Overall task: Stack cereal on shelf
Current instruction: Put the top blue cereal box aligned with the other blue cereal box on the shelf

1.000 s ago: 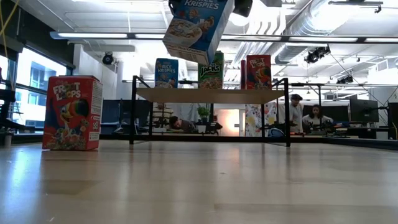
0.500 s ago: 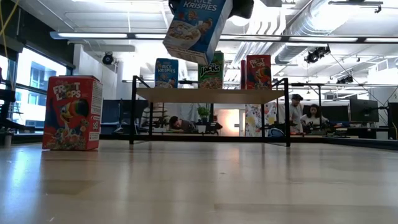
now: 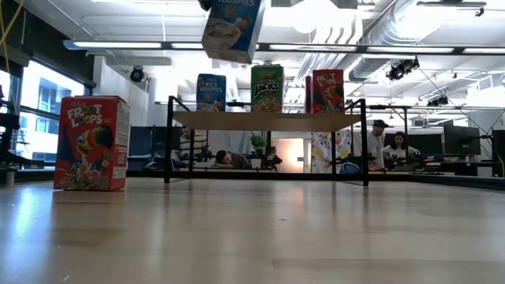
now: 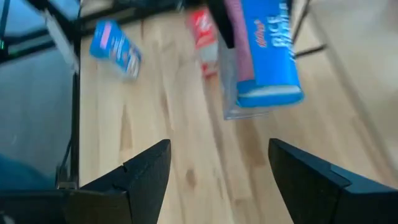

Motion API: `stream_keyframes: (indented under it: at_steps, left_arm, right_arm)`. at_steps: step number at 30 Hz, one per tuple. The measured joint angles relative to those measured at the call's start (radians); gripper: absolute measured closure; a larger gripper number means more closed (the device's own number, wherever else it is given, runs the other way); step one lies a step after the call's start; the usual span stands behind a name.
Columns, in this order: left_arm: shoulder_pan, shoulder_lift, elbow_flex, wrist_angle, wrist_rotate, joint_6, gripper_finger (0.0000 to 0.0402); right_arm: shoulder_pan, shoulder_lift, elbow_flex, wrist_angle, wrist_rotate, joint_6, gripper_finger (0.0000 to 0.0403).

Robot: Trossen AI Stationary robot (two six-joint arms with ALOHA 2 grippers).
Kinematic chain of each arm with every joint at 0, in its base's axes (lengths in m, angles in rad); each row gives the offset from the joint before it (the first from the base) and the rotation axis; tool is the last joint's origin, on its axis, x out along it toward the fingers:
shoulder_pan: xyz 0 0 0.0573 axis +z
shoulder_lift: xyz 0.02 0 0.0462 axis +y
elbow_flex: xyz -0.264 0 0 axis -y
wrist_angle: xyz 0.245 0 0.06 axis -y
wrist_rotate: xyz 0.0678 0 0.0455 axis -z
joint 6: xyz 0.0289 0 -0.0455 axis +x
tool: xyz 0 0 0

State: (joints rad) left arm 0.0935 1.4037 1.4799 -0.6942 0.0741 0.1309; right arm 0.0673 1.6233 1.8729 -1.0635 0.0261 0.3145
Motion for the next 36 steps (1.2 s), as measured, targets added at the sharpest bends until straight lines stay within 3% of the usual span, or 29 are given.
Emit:
stream_keyframes:
  at_steps: [18, 26, 36]
  left_arm:
    - [0.27, -0.17, 0.0, -0.012, 0.005, 0.153, 0.0257]
    - [0.422, -0.171, -0.058, 0.04, 0.15, 0.157, 0.0257]
    - [0.548, -0.171, -0.205, 0.166, 0.191, 0.147, 0.0257]
  right_arm:
    - [-0.001, -0.227, 0.0, 0.082, 0.376, -0.107, 0.0141]
    - [-0.001, -0.302, -0.015, 0.007, 0.529, -0.118, 0.0141]
    - [-0.014, -0.476, -0.228, 0.096, 0.549, -0.115, 0.0141]
